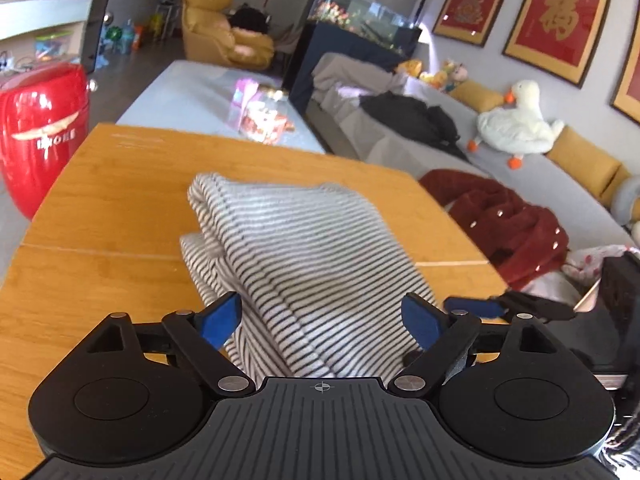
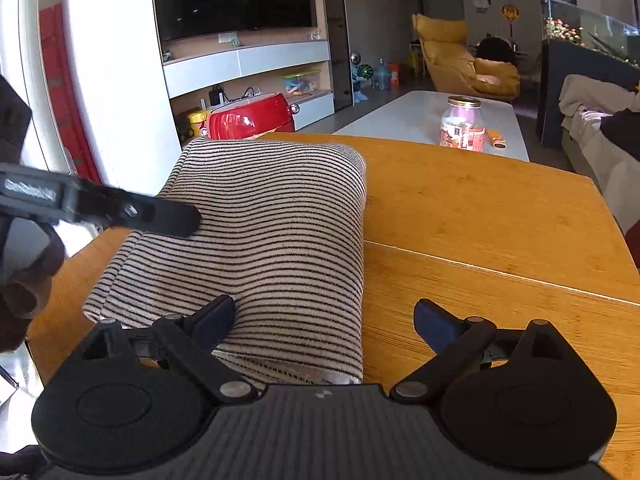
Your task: Fold clothes
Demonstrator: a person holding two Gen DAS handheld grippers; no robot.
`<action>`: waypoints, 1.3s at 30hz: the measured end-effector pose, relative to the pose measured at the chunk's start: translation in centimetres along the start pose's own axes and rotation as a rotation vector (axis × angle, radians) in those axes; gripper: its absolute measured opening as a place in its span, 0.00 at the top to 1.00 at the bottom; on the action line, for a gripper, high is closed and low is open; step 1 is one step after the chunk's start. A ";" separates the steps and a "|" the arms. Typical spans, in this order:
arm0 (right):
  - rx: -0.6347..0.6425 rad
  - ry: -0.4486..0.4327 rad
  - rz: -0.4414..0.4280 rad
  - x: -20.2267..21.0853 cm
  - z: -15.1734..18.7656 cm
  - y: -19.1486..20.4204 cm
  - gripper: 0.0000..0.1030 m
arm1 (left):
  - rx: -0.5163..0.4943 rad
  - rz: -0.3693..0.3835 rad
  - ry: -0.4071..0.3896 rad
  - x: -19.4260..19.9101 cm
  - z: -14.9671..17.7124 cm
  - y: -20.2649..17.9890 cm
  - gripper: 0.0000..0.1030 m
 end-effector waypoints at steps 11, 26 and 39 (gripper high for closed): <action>-0.201 -0.036 -0.159 1.5 -4.5 -2.2 0.06 | 0.021 0.017 0.079 -1.0 2.6 1.7 0.11; -0.139 0.014 -0.353 -5.8 -8.9 0.3 0.34 | -0.021 0.070 0.056 -0.8 3.0 1.8 0.10; -0.165 0.085 -0.234 -1.7 -2.3 -3.8 0.09 | 0.006 0.089 0.095 0.4 4.6 0.1 0.13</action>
Point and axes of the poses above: each gripper's, at about its wrist camera, not at the fingertips, and x roughly against the way its jaws point, y to its left, z to its underside, the point moved 8 cm from there along -x, roughly the way its jaws point, and after that the axes turned 3 degrees about y, right-handed, at the moved point
